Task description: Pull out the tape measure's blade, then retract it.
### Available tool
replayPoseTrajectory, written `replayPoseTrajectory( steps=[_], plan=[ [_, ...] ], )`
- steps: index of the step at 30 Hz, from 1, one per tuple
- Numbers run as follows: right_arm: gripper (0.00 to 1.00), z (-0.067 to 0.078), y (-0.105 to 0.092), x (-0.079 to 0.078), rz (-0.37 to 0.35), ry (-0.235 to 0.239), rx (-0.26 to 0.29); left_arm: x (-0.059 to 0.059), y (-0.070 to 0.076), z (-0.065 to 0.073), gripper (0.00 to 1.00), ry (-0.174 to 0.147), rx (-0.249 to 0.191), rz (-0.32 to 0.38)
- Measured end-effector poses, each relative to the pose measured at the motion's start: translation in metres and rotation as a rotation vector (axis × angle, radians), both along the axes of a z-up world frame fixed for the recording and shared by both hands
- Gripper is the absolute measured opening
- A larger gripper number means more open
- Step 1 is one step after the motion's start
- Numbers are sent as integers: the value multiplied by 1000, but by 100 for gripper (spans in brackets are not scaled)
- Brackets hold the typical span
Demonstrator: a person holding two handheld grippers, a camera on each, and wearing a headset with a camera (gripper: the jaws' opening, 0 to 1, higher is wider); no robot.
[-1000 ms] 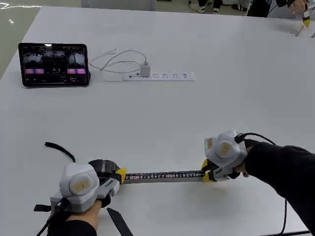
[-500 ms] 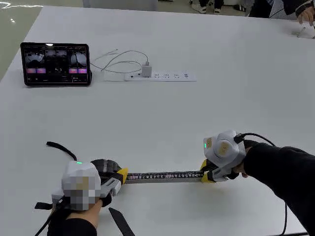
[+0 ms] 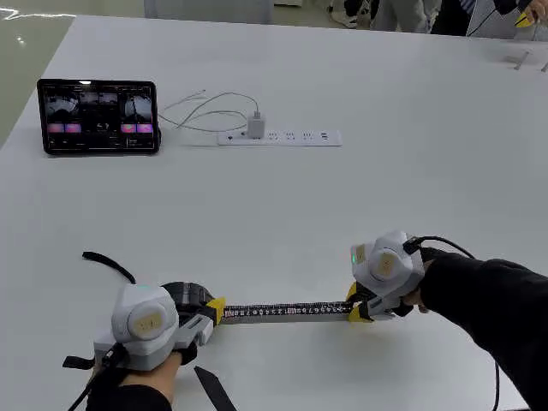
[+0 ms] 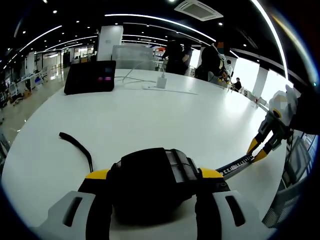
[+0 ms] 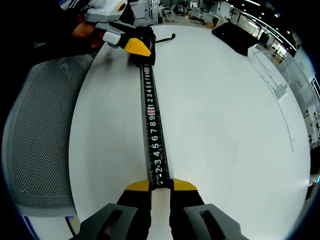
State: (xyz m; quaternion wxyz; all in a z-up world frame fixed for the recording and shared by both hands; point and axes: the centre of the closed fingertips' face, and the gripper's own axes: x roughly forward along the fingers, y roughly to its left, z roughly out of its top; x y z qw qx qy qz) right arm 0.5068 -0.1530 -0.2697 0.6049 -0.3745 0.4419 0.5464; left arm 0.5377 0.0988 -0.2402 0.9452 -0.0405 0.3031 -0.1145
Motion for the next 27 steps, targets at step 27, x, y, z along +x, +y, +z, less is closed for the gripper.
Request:
replayPoseTrajectory(
  steps=[27],
  plan=[
    [9, 0, 12, 1, -14, -1, -5, 2, 2, -1, 63, 11, 4, -5]
  ],
)
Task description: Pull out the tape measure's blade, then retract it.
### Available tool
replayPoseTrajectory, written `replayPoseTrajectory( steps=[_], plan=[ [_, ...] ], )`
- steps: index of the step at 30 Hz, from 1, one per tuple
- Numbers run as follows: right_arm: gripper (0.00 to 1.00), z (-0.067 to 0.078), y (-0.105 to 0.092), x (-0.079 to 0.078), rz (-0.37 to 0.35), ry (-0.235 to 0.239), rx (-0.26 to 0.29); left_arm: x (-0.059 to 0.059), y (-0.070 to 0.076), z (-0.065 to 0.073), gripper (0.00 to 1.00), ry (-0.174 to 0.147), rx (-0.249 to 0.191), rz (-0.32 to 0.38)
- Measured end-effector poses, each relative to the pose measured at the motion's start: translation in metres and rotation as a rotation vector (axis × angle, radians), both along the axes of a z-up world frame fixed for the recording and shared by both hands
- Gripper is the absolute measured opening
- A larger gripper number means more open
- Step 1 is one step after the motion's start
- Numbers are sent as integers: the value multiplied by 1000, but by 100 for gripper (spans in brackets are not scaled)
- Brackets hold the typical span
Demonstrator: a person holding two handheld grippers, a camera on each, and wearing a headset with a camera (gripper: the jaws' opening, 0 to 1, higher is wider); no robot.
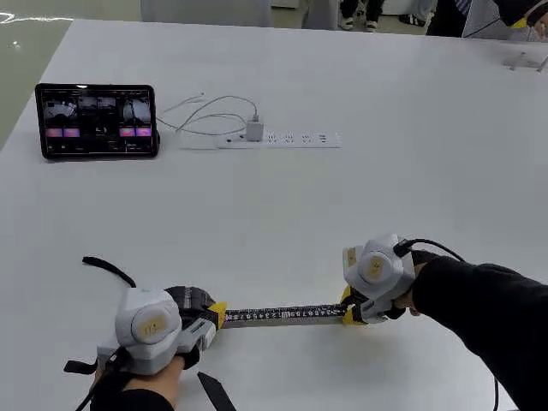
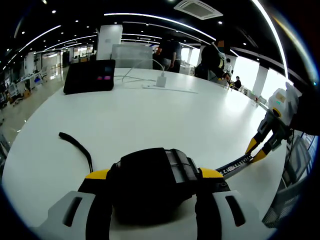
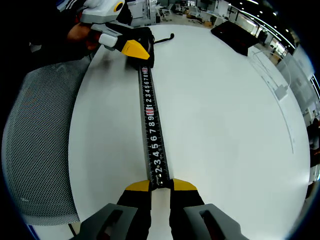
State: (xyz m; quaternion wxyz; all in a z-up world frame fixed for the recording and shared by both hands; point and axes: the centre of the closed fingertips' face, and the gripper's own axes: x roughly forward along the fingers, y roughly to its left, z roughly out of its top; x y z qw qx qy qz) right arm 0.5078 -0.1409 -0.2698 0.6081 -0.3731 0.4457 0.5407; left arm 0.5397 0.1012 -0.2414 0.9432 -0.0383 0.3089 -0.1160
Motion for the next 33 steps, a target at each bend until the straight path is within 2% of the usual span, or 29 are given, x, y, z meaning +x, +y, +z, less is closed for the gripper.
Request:
replayPoseTrajectory(
  steps=[9, 17, 33],
  plan=[
    [9, -1, 7, 1, -2, 6, 10, 0, 0, 0, 63, -15, 5, 0],
    [9, -1, 12, 1, -11, 7, 9, 0, -1, 0, 63, 0, 3, -1],
    [9, -1, 17, 1, 7, -4, -16, 0, -1, 0, 63, 10, 2, -4]
  ],
)
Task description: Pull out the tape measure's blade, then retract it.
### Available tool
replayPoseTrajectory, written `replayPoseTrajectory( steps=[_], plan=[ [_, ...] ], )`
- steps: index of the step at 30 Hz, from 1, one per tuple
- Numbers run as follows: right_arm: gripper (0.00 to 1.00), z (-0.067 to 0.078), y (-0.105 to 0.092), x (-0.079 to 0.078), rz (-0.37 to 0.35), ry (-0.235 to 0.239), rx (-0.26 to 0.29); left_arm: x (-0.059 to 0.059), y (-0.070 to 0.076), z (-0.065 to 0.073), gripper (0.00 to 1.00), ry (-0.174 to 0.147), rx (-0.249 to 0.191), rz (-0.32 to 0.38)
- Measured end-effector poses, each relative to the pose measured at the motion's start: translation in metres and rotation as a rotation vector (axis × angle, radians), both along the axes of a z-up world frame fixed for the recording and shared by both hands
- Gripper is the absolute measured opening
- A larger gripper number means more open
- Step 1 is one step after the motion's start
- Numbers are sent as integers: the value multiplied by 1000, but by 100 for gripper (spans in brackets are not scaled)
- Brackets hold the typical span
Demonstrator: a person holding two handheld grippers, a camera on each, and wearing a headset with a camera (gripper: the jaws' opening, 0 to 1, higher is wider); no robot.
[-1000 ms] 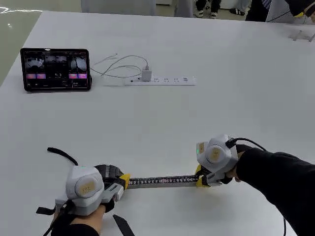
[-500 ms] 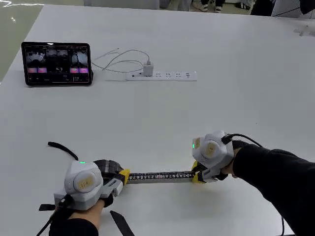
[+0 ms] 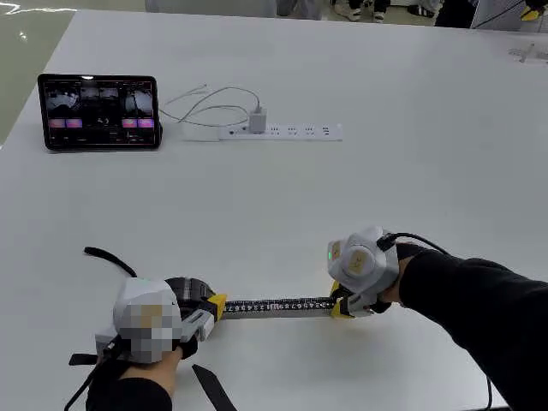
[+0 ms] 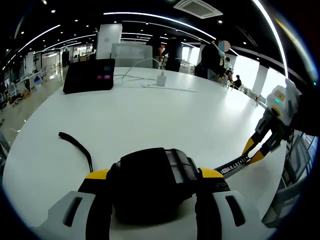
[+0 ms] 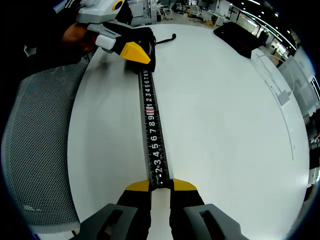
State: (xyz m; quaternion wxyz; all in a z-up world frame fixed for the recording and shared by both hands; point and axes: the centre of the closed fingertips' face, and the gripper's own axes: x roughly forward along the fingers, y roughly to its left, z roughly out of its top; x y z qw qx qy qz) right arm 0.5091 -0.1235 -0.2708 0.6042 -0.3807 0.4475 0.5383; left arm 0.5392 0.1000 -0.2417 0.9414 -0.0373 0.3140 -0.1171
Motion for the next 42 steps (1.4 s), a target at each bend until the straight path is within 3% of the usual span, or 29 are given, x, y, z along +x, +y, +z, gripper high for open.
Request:
replayPoseTrajectory(
  steps=[42],
  plan=[
    [9, 0, 22, 1, -8, 20, 16, 0, 1, 0, 63, 12, -1, -3]
  ],
)
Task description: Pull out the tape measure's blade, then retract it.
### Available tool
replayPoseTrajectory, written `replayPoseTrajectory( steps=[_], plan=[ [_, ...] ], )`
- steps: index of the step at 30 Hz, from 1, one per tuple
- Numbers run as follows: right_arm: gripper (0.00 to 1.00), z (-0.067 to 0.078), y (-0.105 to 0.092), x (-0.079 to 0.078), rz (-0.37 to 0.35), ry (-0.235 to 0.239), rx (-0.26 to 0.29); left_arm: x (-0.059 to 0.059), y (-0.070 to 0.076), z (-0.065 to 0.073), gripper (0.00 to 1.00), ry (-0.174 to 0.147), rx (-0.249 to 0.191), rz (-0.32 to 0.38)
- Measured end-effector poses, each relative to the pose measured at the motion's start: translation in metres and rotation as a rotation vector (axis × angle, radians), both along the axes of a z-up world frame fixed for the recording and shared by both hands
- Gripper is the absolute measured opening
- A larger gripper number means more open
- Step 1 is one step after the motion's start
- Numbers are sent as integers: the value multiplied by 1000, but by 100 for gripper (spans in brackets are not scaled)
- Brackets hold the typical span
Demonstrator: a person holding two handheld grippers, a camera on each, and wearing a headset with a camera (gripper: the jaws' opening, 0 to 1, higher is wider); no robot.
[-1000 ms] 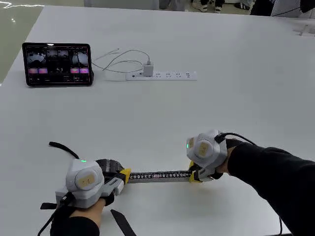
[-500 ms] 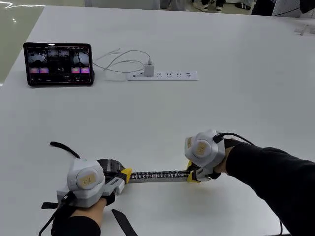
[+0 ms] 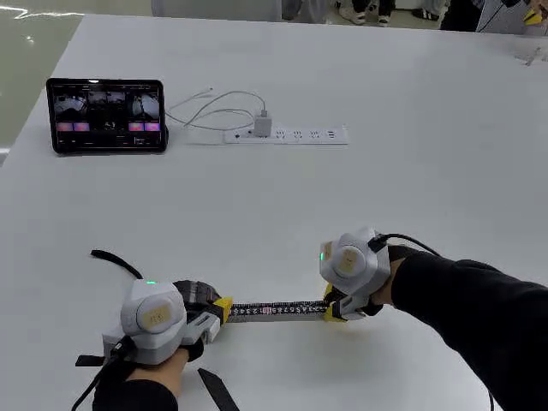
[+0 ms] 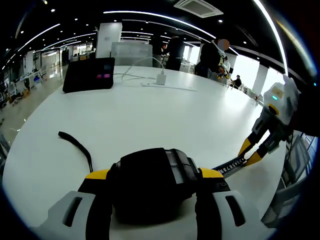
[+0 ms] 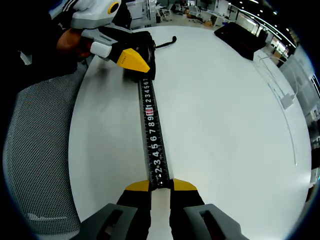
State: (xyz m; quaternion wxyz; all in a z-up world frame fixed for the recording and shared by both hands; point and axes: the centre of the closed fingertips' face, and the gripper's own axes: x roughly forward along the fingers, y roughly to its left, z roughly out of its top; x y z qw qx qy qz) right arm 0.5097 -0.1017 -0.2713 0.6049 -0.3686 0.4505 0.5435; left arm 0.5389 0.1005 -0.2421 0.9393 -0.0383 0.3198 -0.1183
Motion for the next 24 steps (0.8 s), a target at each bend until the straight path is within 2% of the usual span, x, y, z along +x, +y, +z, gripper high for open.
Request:
replayPoseTrajectory(
  steps=[24],
  plan=[
    [9, 0, 11, 1, 6, -2, 2, 0, 0, 0, 63, 8, -1, -2]
  ],
)
